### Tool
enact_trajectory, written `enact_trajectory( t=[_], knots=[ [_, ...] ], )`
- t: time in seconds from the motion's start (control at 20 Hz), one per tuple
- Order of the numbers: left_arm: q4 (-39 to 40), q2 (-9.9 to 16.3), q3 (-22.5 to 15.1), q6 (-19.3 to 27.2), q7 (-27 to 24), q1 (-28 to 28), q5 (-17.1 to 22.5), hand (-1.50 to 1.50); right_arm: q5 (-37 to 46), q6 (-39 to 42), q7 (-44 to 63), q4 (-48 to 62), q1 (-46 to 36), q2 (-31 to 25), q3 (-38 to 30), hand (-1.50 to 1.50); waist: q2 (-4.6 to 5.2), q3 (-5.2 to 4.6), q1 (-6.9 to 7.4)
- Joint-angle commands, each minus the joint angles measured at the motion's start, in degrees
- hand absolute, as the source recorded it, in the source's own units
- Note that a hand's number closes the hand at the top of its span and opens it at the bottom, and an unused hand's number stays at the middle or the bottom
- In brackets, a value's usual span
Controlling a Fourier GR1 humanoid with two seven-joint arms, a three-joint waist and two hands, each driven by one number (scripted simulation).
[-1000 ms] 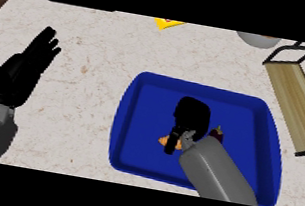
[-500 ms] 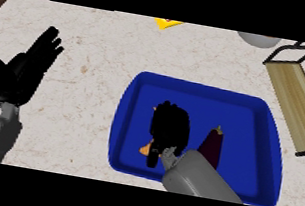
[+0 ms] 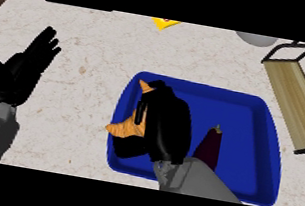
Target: Pick the croissant from the tray and place it in the tiered shelf
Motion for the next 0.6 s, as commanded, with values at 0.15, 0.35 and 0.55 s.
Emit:
enact_trajectory(
  t=[0.15,0.35,0.55],
  knots=[
    [4.24,0.18,2.04,-0.47,-1.26,-3.06,0.31,0.0,8.79,0.3,8.44,-14.9,-3.86,0.08,-6.18,1.5,0.19,-0.03,-0.71],
    [1.26,-2.45,-1.12,3.04,1.61,-3.91,-2.7,0.0,6.3,8.38,8.83,-20.98,-8.99,-2.37,-16.56,1.5,0.19,0.0,-0.42],
    [-0.27,-0.6,0.85,-0.96,-1.1,1.57,-0.19,0.0,9.47,15.69,14.5,-24.97,-11.94,-3.25,-20.18,1.5,-0.03,-0.05,0.06]
  ],
)
